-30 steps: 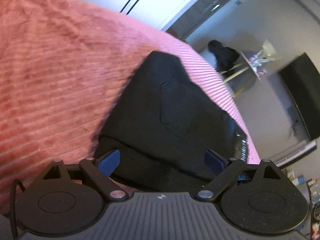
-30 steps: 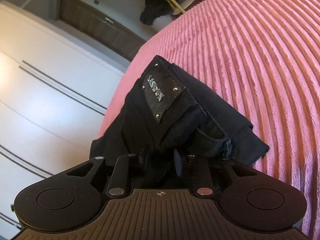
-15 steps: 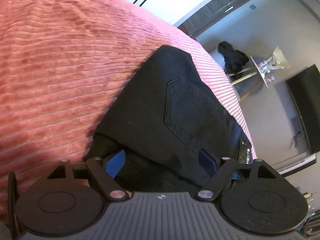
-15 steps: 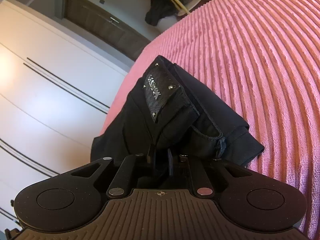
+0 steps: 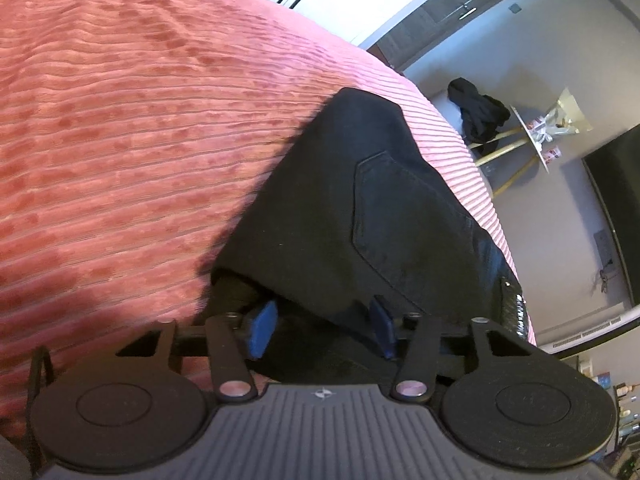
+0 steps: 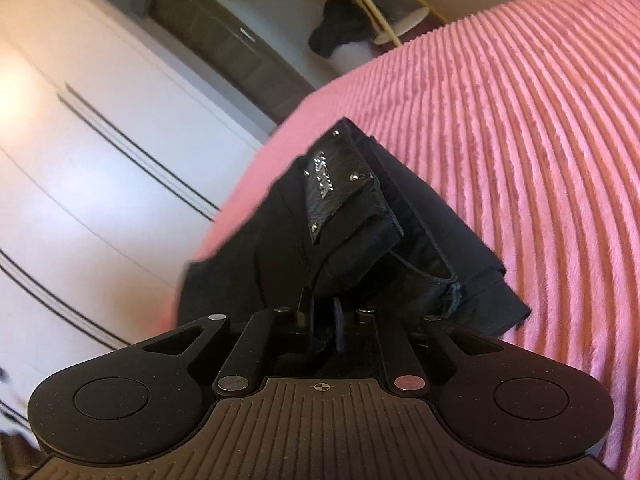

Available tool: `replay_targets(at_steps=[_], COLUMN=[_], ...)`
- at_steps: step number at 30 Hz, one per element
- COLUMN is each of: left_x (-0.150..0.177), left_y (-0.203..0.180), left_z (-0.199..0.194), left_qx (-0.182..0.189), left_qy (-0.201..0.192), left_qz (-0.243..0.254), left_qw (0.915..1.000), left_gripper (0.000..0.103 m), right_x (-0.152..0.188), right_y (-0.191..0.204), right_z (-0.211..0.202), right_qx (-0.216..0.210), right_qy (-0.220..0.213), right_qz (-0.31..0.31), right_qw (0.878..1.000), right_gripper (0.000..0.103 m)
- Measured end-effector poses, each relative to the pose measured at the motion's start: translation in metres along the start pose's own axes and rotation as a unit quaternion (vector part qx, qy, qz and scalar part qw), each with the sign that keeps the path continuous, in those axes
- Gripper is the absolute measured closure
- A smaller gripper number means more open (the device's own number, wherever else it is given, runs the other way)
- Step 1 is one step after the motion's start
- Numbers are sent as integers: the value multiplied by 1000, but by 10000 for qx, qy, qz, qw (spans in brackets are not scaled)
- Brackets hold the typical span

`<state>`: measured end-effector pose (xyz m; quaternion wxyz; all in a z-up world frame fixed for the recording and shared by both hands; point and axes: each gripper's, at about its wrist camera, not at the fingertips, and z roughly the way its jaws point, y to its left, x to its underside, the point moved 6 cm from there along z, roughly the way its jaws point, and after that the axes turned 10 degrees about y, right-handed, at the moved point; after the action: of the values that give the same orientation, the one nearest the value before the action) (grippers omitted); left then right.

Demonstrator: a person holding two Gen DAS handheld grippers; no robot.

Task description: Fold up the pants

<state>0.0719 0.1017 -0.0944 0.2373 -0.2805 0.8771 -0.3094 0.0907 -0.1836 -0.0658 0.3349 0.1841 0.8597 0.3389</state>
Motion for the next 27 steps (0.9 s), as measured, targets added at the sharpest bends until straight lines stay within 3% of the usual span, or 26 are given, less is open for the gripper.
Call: replay_targets(at_steps=[4,6,11,13,14,16,17,18,20,22,24,25,26,27], left_x=[2,2,6,6,6,7,9,10,15,20,25,27,29,33], left_y=[1,0,-2,-3,-5,-9,-8,-6,-3,-1,-2,-4,-8,-12], left_z=[-5,-11,-4,-1,-2,-5,-8,-10,-15,-17,-21,-24,-25,-26], left_qx=[-26,113,-34,-59,-65,63,50,-7,24,-163,-535,-794,-985,-1115], left_qy=[-4,-15,64,75,88,181,221,237,313,374,287,164,78,27], left_qz=[30,35,270,390,520,712,745,733,790,958,1141,1276,1473,1703], left_qw=[10000,9999,9996,9992,9986,9973,9970,9970,9964,9946,9916,9885,9841,9791], left_gripper=[63,77,75,75,71,52,26,19,16,16,4,4,4,4], right_x=[4,6,8,9,9,4,2,0,0,-1,5,10,16,24], right_y=[9,12,-5,-7,-6,-7,-10,-13,-17,-15,-7,-3,-1,2], right_z=[-14,-18,-4,6,7,4,2,-2,-10,-21,-35,-40,-44,-48], right_qx=[-96,-99,594,772,795,666,557,470,373,636,1189,1359,1595,1788], right_qy=[-39,-28,190,229,233,305,342,360,404,331,182,187,169,148], right_qz=[-185,-247,-419,-778,-872,-727,-576,-462,-433,-705,-1311,-1521,-1635,-1793], right_qw=[9998,9996,9972,9937,9927,9947,9962,9972,9976,9949,9840,9788,9734,9673], right_gripper=[92,92,93,95,95,94,93,92,92,92,79,61,25,16])
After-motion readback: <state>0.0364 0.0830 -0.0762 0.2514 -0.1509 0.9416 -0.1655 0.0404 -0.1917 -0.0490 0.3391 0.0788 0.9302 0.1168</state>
